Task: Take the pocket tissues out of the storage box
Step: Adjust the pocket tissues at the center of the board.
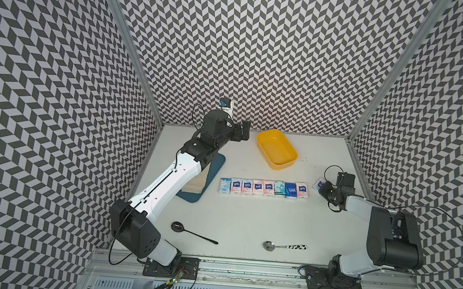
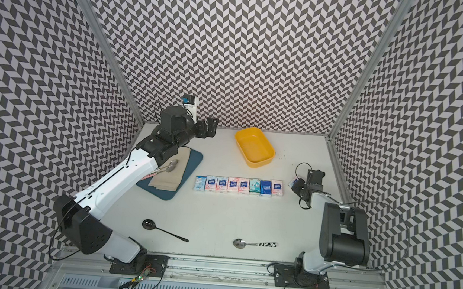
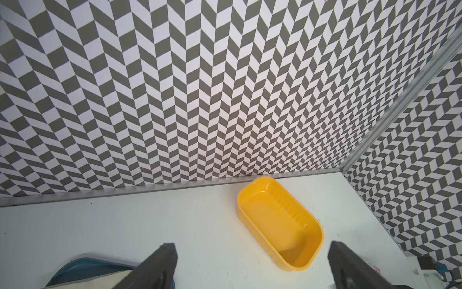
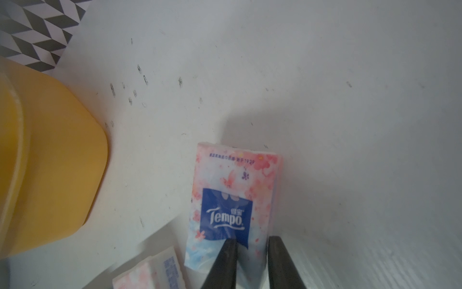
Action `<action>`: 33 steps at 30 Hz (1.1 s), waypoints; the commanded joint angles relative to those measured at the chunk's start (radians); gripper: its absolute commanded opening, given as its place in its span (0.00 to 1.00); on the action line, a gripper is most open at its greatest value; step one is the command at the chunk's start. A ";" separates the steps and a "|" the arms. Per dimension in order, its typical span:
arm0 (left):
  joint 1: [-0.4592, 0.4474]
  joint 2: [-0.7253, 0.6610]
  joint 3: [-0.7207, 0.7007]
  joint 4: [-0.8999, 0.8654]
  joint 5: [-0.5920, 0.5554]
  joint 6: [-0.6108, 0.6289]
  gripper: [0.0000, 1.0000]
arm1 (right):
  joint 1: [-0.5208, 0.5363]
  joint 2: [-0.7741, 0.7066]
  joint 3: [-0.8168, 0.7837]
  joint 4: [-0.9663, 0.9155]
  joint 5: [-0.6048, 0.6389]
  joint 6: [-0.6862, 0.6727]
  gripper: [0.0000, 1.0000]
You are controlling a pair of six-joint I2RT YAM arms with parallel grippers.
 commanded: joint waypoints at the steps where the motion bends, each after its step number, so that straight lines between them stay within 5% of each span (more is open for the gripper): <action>1: -0.006 0.007 0.048 0.009 0.018 0.017 0.99 | -0.008 -0.031 -0.016 -0.048 0.068 0.005 0.28; 5: -0.006 0.002 0.047 0.013 0.026 0.015 0.99 | -0.009 -0.101 0.030 -0.112 0.088 0.011 0.30; 14: -0.008 -0.012 0.057 0.013 0.021 0.017 0.99 | 0.006 -0.086 0.126 -0.137 0.058 -0.027 0.58; 33: -0.007 0.008 0.062 0.014 0.008 0.023 0.99 | 0.078 0.101 0.218 -0.184 0.181 -0.199 0.62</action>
